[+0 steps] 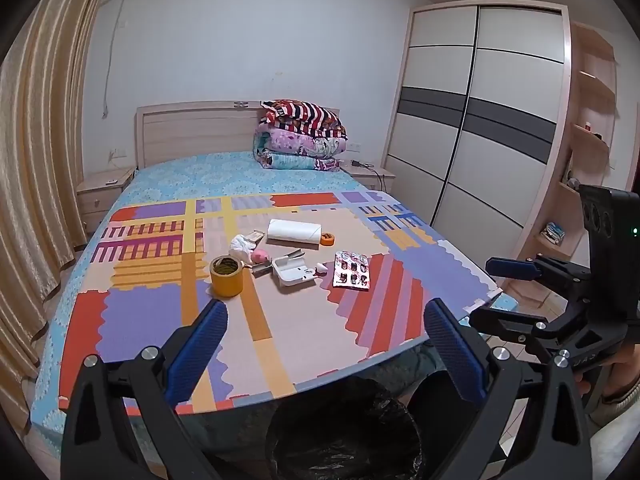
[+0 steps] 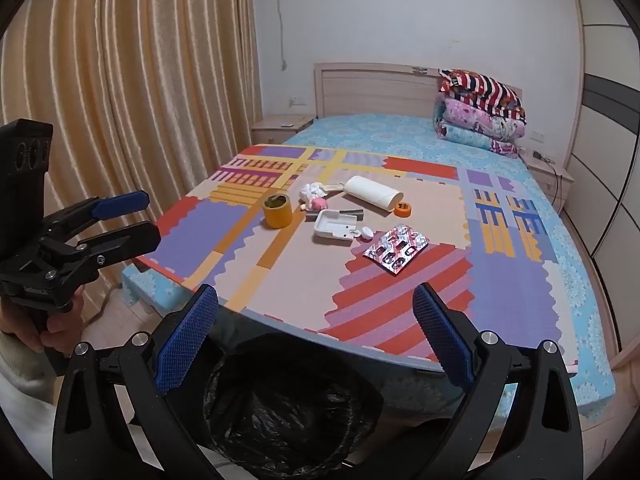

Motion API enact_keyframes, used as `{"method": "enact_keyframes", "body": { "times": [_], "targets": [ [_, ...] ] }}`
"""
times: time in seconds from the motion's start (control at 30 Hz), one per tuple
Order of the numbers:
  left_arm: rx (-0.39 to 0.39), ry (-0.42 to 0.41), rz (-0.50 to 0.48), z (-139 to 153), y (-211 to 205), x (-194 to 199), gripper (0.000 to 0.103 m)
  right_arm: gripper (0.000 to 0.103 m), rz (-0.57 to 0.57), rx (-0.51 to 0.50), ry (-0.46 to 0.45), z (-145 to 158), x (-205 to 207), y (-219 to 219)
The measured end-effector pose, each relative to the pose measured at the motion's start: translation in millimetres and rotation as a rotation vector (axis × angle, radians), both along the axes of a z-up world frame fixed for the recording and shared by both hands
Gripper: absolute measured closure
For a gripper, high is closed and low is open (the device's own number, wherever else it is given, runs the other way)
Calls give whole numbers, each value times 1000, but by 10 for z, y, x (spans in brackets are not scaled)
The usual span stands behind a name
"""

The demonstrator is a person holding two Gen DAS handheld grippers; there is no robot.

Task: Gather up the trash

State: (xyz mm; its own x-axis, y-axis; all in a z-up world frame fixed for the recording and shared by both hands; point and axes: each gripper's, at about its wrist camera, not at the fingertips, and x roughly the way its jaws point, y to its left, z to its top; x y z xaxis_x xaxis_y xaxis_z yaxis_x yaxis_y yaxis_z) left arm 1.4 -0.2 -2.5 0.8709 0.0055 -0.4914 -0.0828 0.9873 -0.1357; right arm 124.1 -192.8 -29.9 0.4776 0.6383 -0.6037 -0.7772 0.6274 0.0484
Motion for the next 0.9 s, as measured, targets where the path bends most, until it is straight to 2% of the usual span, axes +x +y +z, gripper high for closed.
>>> {"method": "enact_keyframes", "body": {
  "times": [0.9],
  "targets": [
    [-4, 4, -3, -5, 16, 4, 8, 4, 3, 3, -1, 4, -21, 13]
  ]
}}
